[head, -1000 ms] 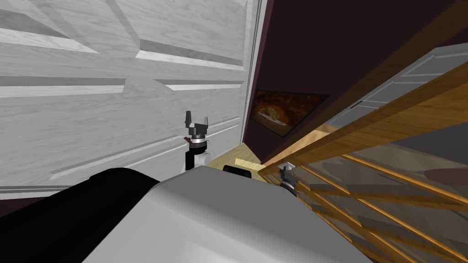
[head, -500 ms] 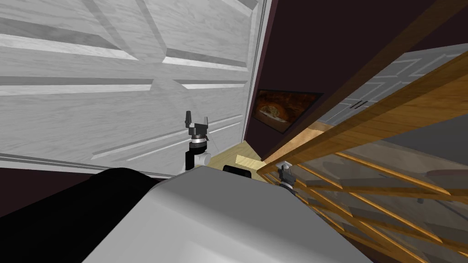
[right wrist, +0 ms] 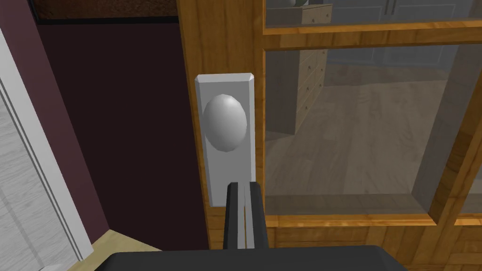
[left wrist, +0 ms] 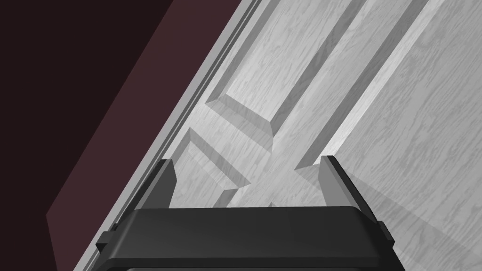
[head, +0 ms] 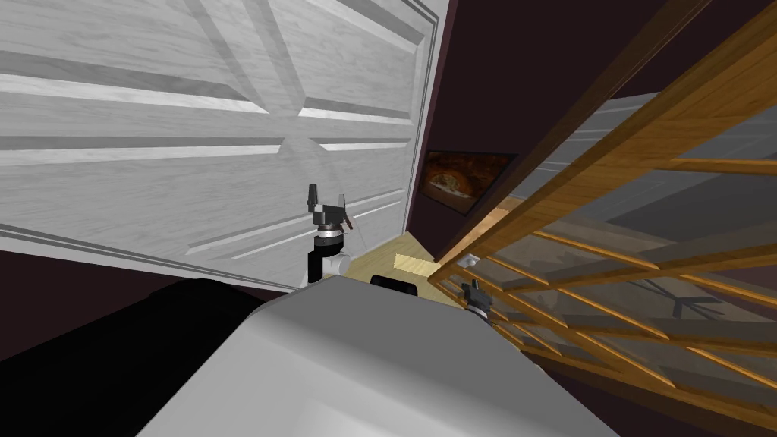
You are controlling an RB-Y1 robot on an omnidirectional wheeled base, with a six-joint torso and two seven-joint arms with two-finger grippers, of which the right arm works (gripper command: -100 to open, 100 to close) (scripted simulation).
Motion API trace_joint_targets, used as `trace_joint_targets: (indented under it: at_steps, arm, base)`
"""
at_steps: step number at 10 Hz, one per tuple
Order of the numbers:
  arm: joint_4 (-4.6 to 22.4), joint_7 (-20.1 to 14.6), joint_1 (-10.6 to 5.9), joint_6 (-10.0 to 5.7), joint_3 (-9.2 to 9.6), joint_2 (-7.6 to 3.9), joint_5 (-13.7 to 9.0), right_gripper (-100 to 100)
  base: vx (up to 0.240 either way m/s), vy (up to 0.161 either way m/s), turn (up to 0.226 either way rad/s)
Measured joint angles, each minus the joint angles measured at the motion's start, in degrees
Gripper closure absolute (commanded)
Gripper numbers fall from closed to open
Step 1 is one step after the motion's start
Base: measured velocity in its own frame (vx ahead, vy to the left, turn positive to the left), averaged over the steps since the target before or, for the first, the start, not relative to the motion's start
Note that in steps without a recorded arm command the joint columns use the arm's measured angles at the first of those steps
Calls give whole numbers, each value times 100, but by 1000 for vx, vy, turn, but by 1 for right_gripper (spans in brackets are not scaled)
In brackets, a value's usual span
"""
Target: Pull the door open
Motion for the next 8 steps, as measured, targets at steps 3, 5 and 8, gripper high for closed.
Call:
trace_joint_targets:
  at_steps: [3, 5, 8]
  arm:
    - [-43, 44, 19, 31, -50, 36, -34, -100]
    - [-22, 94, -41, 49, -75, 66, -43, -100]
    - [25, 195, -161, 78, -124, 140, -60, -100]
  base:
    - [66, -9, 7]
    - [162, -102, 25]
    - [186, -130, 33]
